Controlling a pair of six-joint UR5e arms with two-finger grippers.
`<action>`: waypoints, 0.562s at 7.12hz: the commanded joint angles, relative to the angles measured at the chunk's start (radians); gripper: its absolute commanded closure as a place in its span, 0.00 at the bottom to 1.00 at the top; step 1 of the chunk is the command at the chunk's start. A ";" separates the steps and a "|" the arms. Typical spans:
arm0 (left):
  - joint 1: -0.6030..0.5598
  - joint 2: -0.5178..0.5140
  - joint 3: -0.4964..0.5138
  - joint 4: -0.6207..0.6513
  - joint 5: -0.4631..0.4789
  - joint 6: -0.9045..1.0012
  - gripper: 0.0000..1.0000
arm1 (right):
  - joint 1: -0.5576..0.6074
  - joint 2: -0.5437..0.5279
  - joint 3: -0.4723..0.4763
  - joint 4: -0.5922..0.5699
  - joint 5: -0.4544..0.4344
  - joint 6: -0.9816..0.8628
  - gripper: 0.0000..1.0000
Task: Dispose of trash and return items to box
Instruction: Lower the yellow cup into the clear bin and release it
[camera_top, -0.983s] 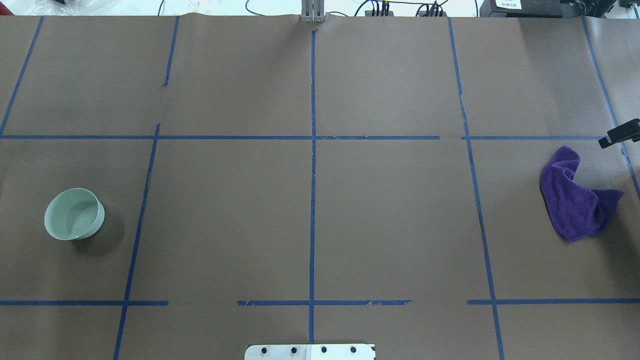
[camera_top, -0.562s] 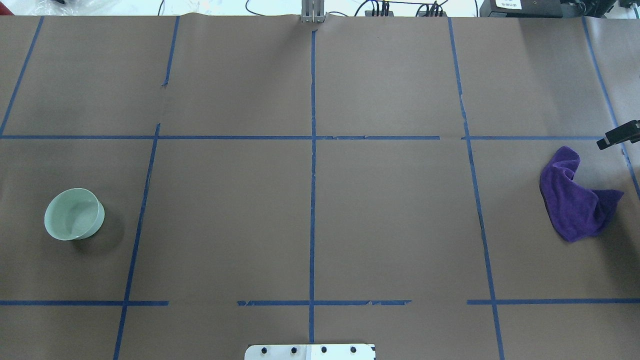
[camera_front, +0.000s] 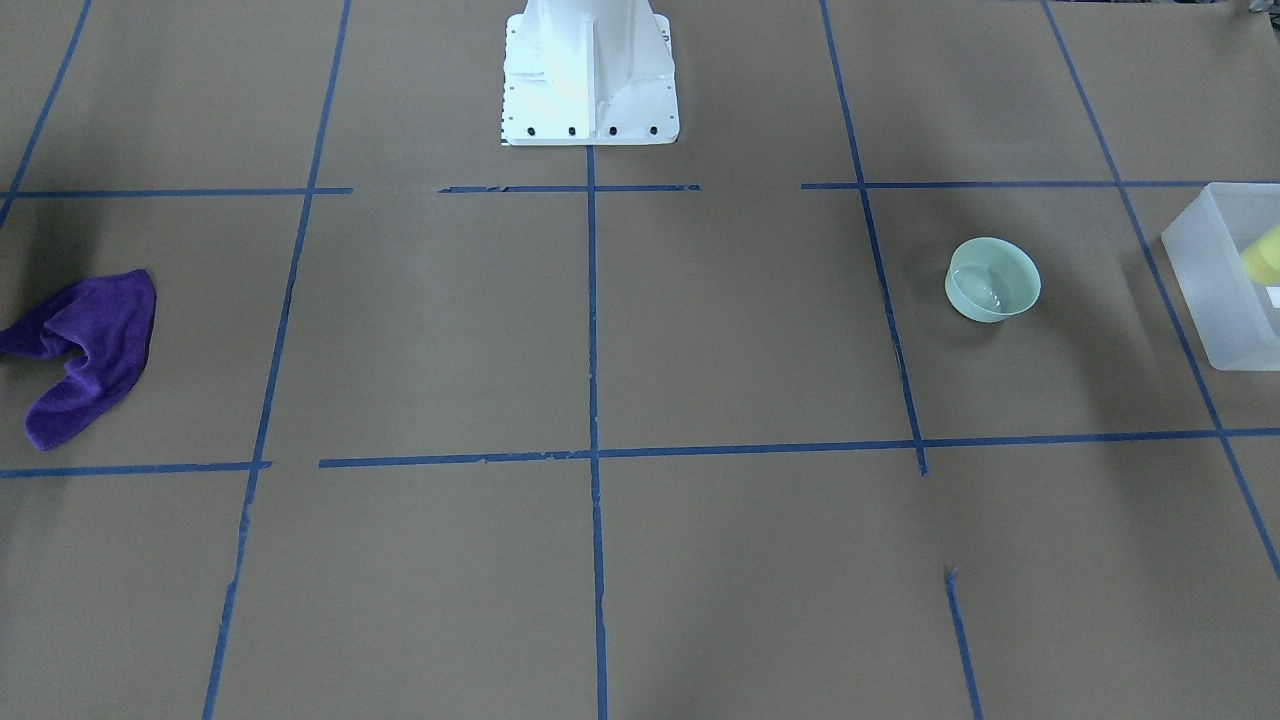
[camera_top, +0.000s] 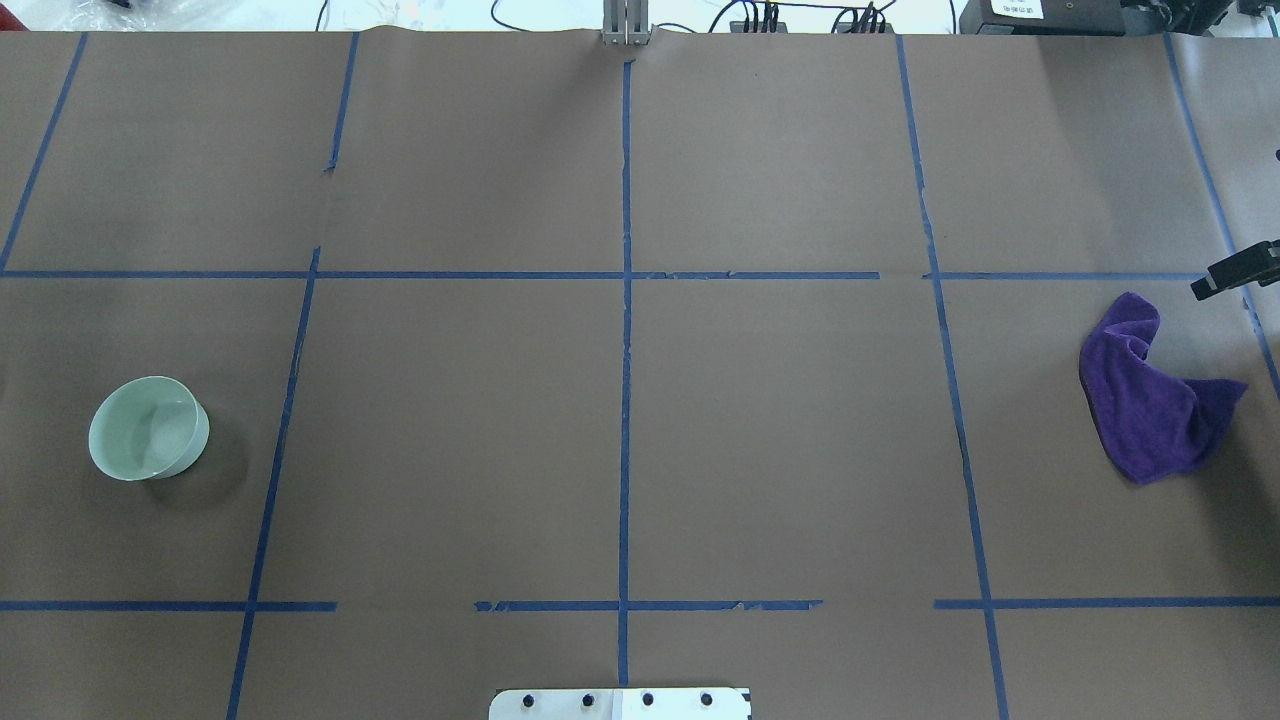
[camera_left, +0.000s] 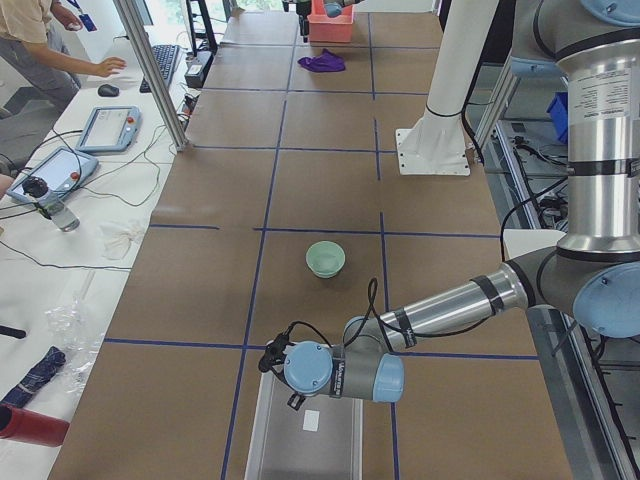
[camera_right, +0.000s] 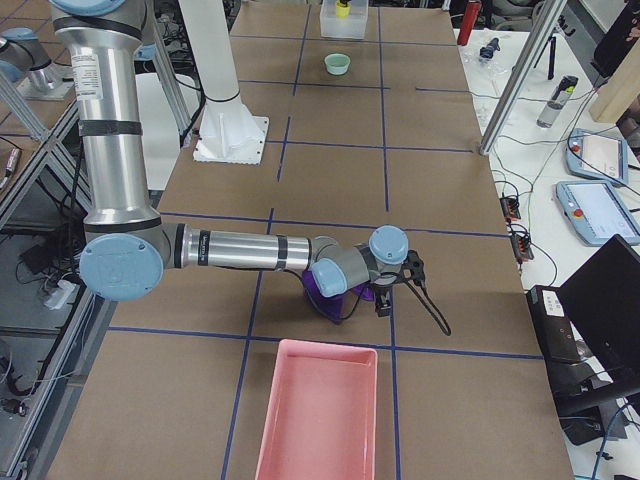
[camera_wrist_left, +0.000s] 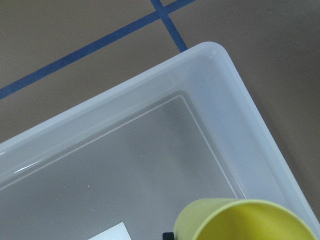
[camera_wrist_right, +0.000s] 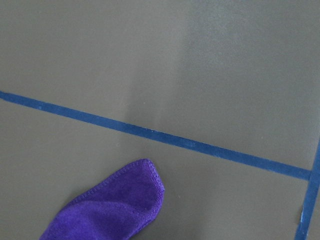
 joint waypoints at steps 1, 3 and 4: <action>0.000 0.000 0.036 -0.023 -0.002 -0.002 1.00 | 0.000 0.002 0.003 0.000 -0.004 0.000 0.00; 0.002 -0.002 0.042 -0.023 -0.011 -0.007 0.97 | 0.000 0.000 0.012 0.001 -0.002 0.000 0.00; 0.000 -0.002 0.042 -0.023 -0.011 -0.007 0.85 | 0.000 0.000 0.006 0.000 -0.004 0.001 0.00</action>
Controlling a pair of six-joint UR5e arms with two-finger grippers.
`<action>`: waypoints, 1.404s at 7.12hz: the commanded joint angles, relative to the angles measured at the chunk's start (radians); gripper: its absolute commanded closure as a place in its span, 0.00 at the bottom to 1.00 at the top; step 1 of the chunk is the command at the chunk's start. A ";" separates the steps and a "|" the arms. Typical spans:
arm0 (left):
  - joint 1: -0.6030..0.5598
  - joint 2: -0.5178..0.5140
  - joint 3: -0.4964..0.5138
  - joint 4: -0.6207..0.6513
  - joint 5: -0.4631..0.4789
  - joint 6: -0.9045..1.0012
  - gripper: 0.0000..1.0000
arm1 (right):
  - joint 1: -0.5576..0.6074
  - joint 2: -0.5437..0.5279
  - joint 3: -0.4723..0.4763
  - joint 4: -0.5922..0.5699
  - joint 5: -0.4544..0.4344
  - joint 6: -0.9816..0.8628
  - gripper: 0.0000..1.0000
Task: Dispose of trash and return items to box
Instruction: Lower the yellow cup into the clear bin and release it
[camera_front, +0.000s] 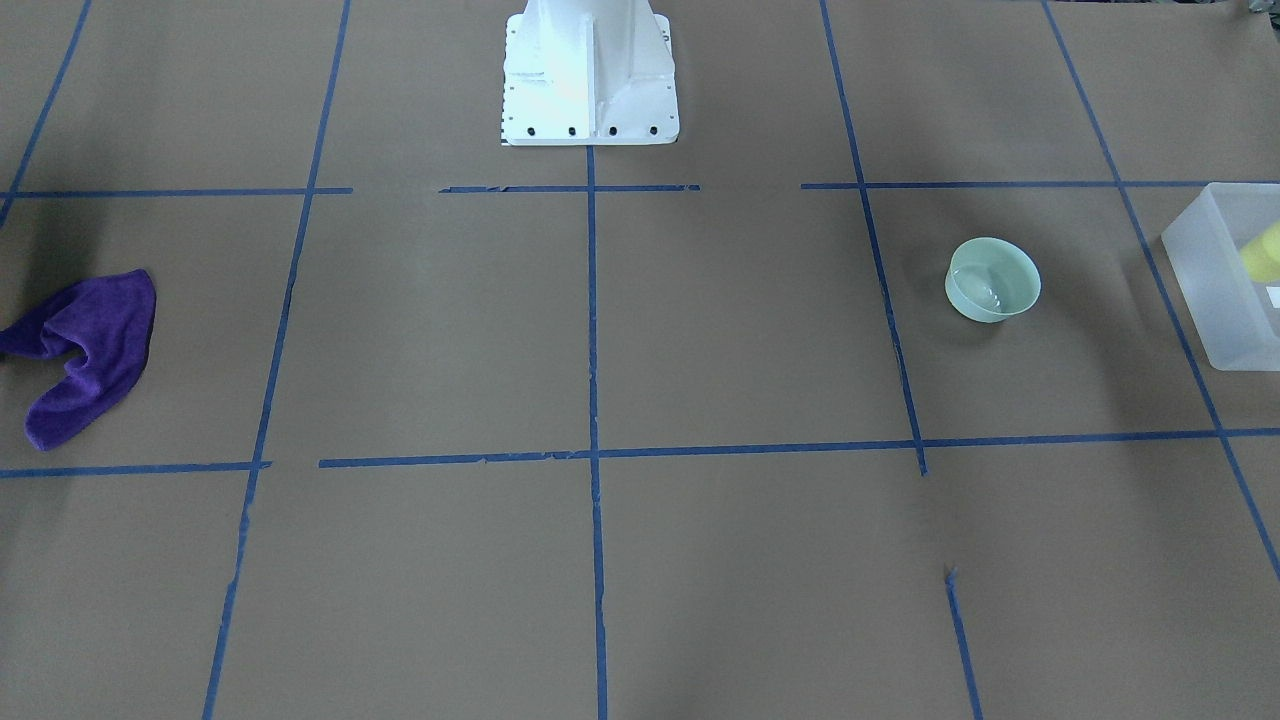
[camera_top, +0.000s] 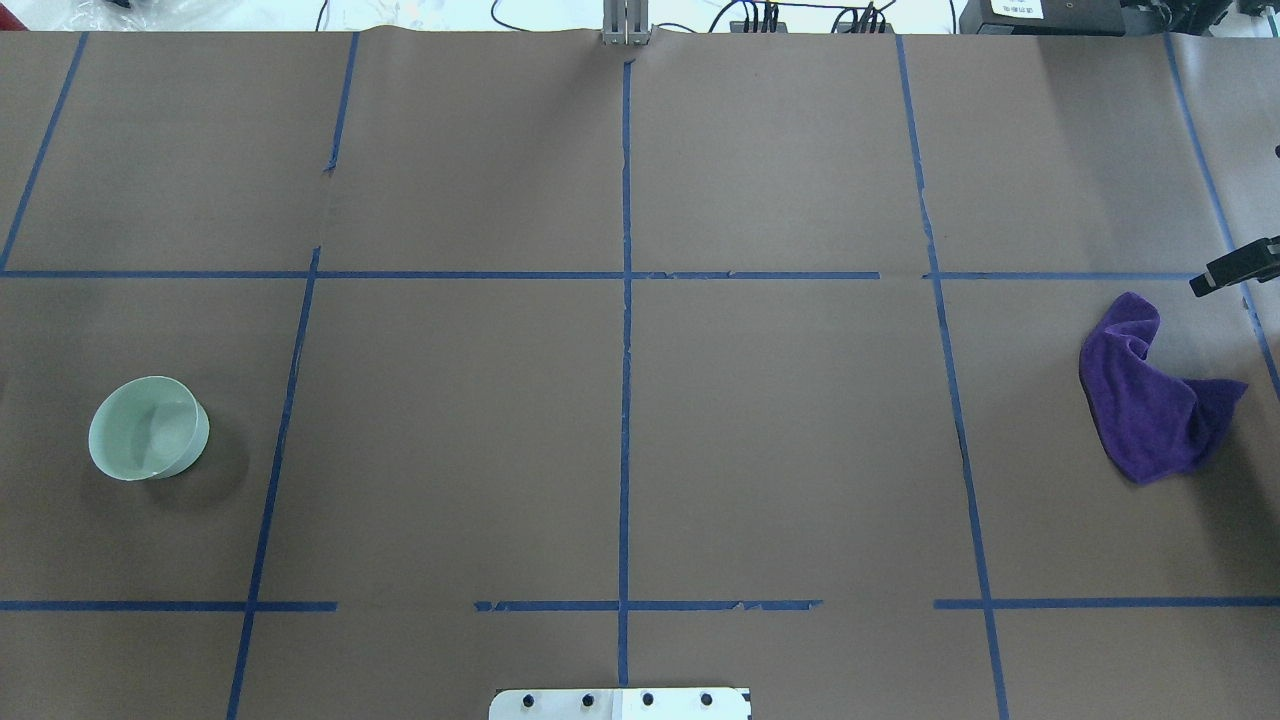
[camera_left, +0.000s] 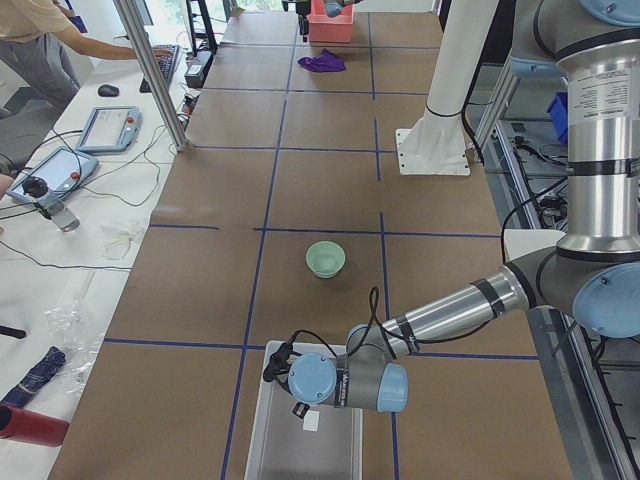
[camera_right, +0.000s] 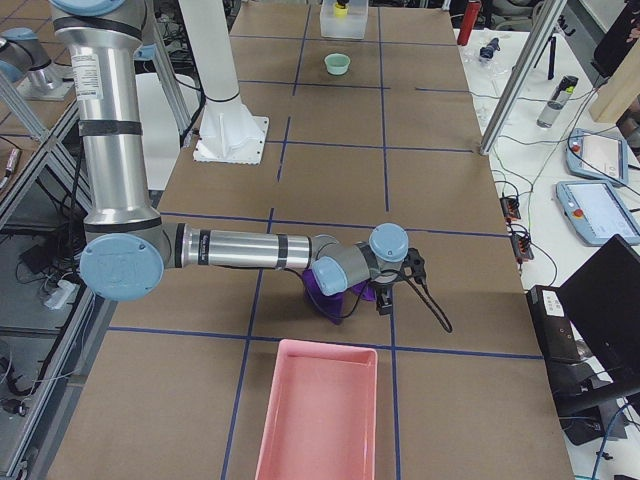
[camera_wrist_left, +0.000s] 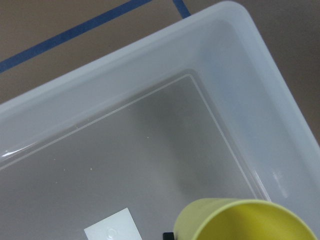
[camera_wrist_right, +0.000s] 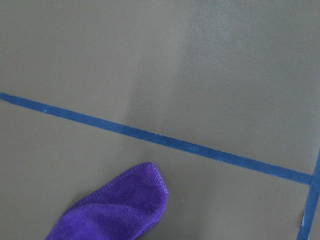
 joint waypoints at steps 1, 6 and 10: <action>-0.001 0.000 0.002 -0.002 -0.003 -0.001 0.68 | 0.000 0.002 -0.007 -0.003 0.000 0.002 0.00; -0.002 0.009 -0.146 0.005 -0.015 -0.058 0.38 | 0.000 0.002 -0.010 -0.001 0.002 0.005 0.00; -0.005 -0.043 -0.406 0.227 0.085 -0.166 0.39 | -0.088 -0.047 0.050 0.147 -0.004 0.389 0.00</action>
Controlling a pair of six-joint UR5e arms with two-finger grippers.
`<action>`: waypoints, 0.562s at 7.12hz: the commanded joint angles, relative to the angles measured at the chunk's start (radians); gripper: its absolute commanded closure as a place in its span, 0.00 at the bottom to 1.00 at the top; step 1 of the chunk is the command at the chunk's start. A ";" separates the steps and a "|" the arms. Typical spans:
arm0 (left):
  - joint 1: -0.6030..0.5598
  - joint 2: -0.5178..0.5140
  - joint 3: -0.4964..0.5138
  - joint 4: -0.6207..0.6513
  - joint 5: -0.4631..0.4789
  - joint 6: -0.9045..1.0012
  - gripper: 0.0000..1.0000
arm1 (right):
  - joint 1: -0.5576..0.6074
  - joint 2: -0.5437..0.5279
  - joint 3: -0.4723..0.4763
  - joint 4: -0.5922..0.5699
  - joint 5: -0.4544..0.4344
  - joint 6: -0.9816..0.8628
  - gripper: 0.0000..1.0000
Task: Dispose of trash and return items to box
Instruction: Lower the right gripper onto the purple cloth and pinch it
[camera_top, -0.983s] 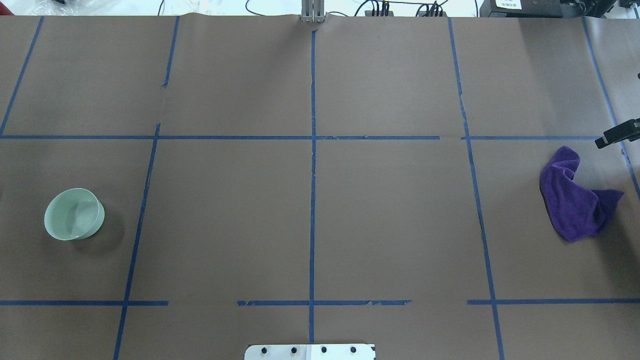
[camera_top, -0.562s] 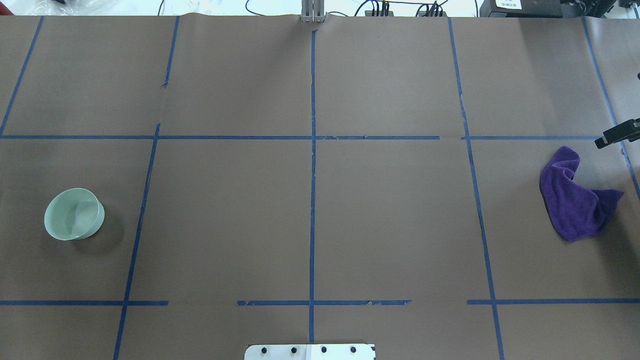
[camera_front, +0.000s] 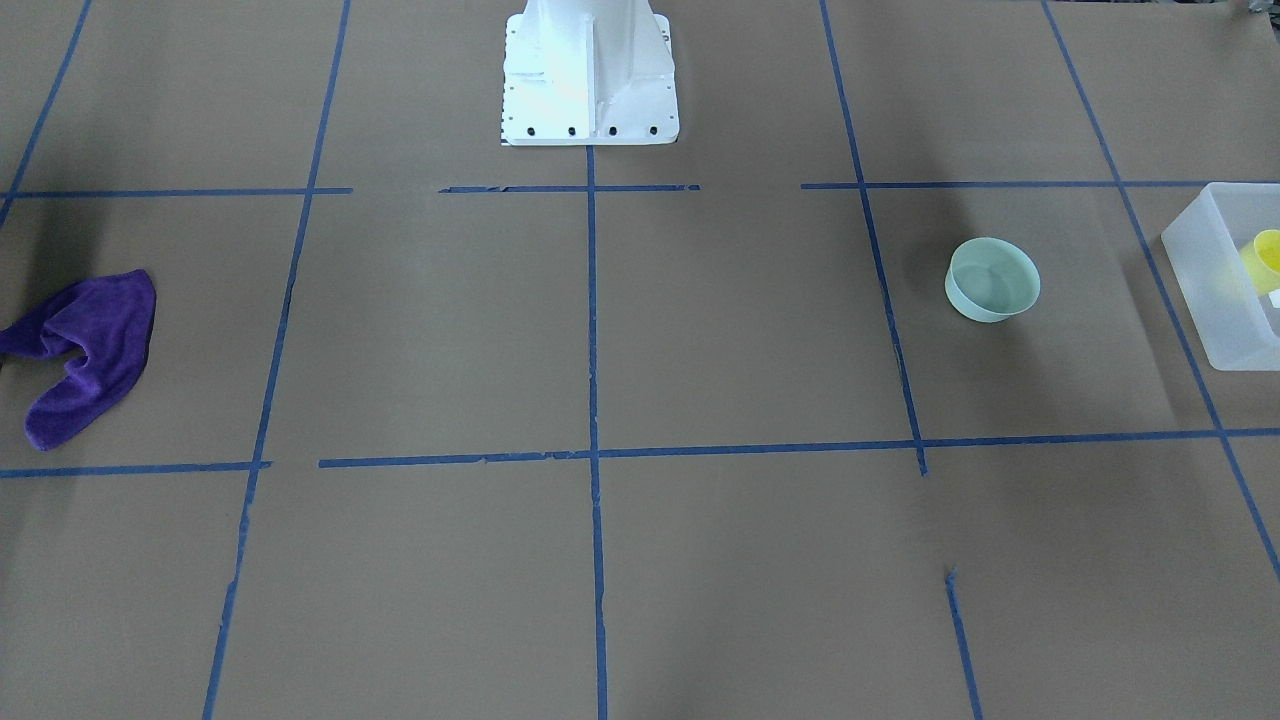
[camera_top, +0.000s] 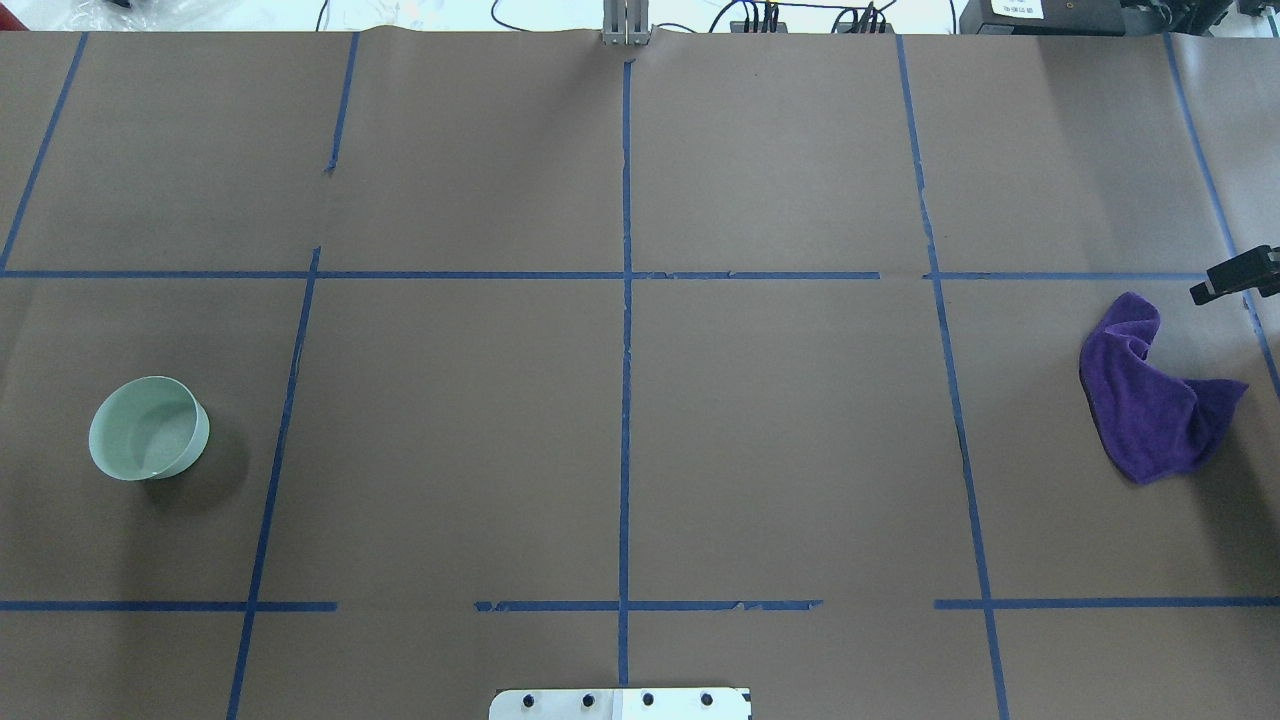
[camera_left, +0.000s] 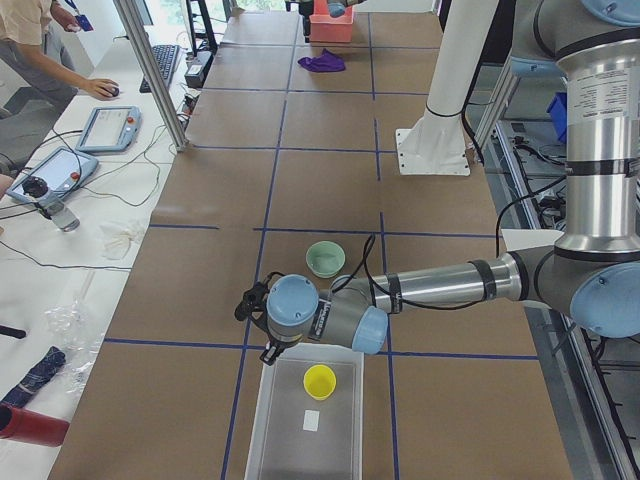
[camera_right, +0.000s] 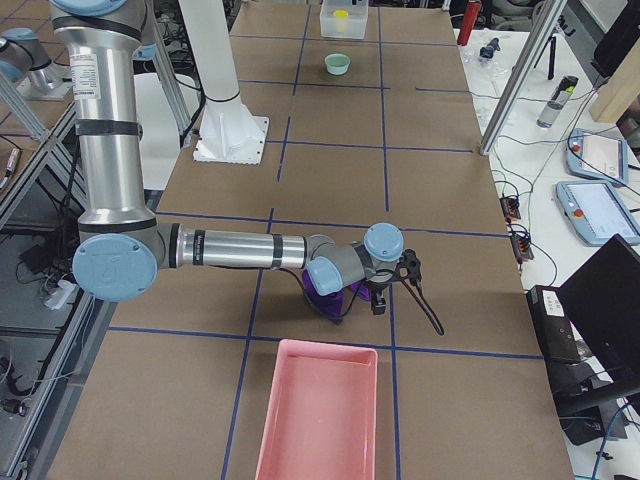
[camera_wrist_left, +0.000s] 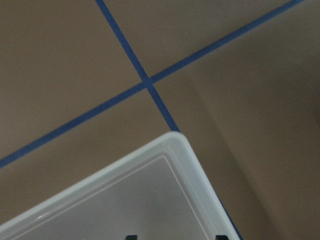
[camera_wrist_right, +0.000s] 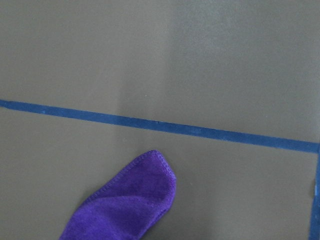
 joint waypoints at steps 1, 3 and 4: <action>0.000 -0.034 -0.133 0.139 0.012 -0.051 0.39 | -0.115 -0.012 0.007 0.197 -0.042 0.307 0.00; 0.000 -0.039 -0.178 0.153 0.009 -0.114 0.39 | -0.189 -0.010 0.008 0.233 -0.090 0.397 0.00; 0.005 -0.050 -0.185 0.152 -0.016 -0.175 0.39 | -0.230 -0.010 0.008 0.233 -0.142 0.399 0.00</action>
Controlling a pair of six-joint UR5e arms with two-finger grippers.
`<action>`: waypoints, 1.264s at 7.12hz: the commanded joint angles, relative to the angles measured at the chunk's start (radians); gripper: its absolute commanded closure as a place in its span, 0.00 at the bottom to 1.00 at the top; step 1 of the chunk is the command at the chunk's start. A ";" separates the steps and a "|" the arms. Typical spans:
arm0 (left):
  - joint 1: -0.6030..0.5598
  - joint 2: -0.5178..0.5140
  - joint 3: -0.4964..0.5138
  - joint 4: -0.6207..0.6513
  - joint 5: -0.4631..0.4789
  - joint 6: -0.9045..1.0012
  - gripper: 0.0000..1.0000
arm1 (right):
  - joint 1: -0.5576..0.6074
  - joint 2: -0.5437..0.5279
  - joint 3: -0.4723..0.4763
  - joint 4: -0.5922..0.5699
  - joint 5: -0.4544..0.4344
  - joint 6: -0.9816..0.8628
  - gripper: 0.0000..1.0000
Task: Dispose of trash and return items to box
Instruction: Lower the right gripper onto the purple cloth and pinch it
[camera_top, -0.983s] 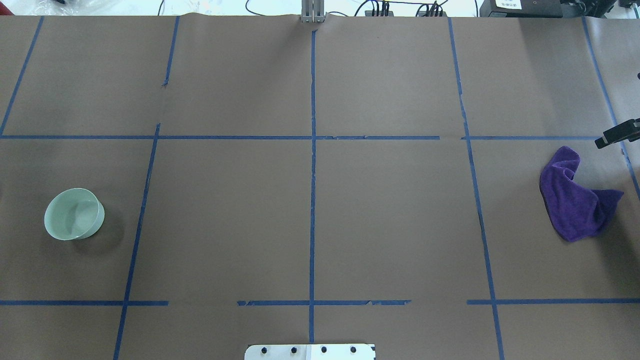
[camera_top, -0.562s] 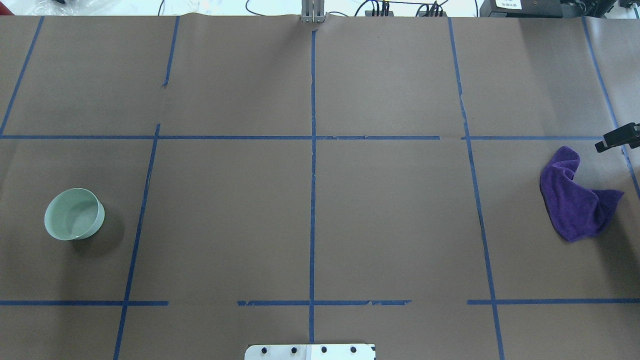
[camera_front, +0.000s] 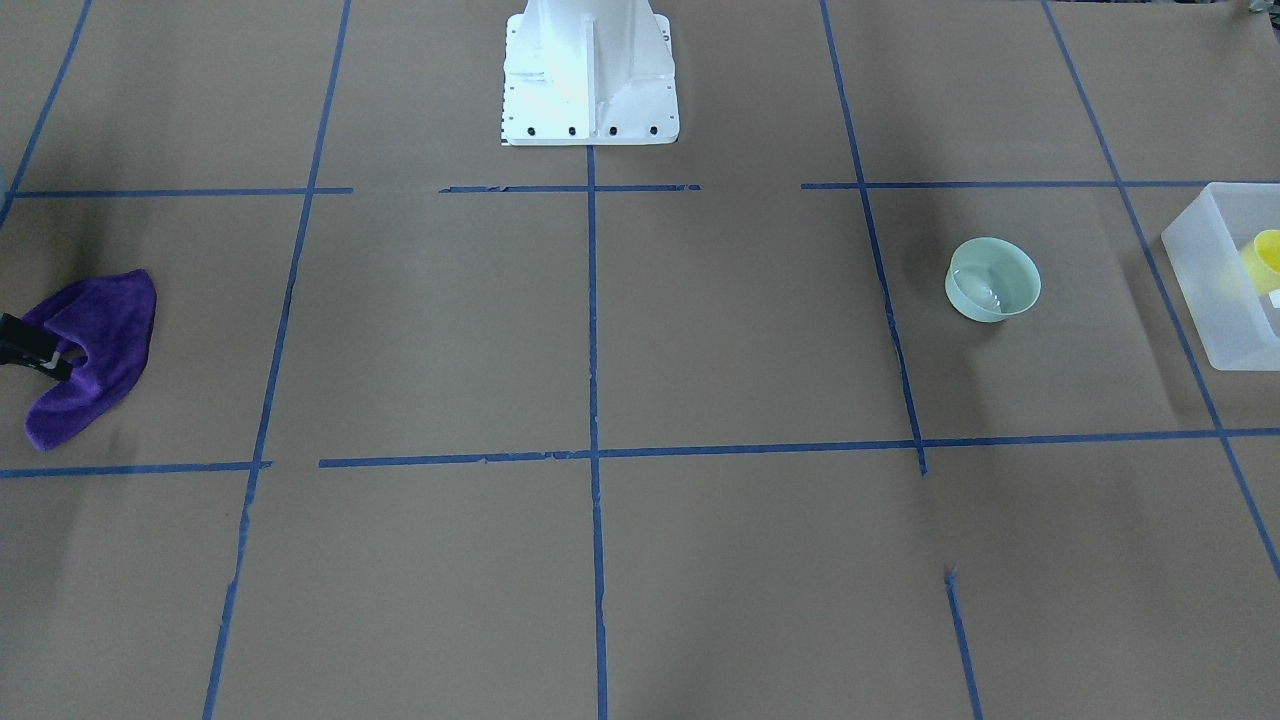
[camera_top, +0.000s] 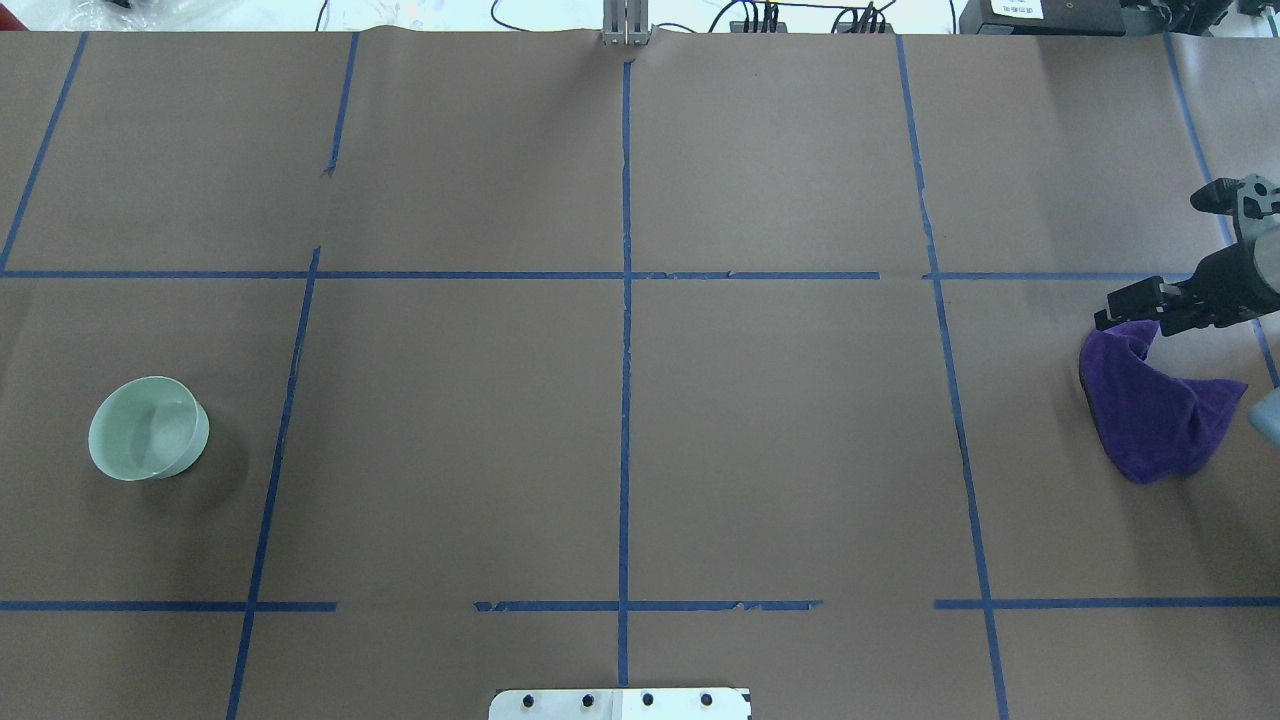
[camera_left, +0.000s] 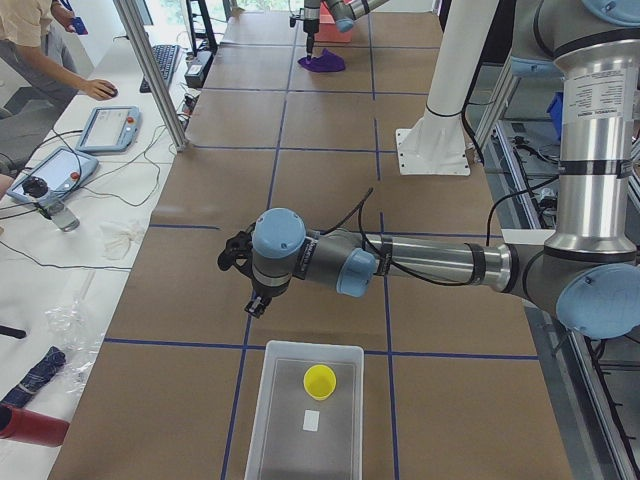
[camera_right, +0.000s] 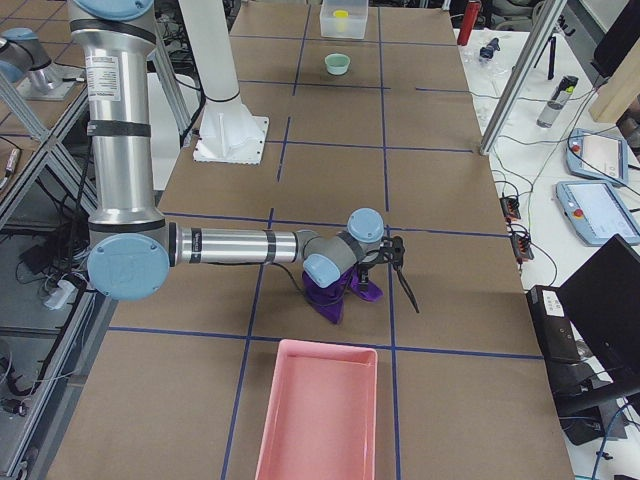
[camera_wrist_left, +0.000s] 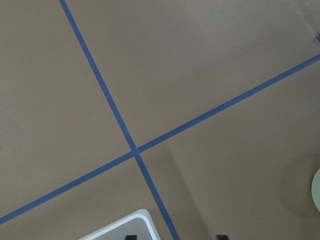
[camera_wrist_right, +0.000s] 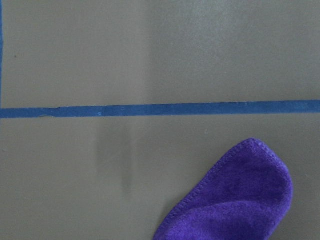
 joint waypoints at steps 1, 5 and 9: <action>0.026 -0.010 -0.026 -0.001 -0.031 -0.092 0.39 | -0.059 -0.017 0.002 0.011 -0.064 0.059 0.72; 0.286 -0.019 -0.077 -0.087 -0.015 -0.489 0.43 | -0.045 -0.115 0.145 0.011 -0.018 0.064 1.00; 0.495 -0.048 -0.101 -0.156 0.157 -0.866 0.42 | 0.252 -0.210 0.283 -0.064 0.054 -0.009 1.00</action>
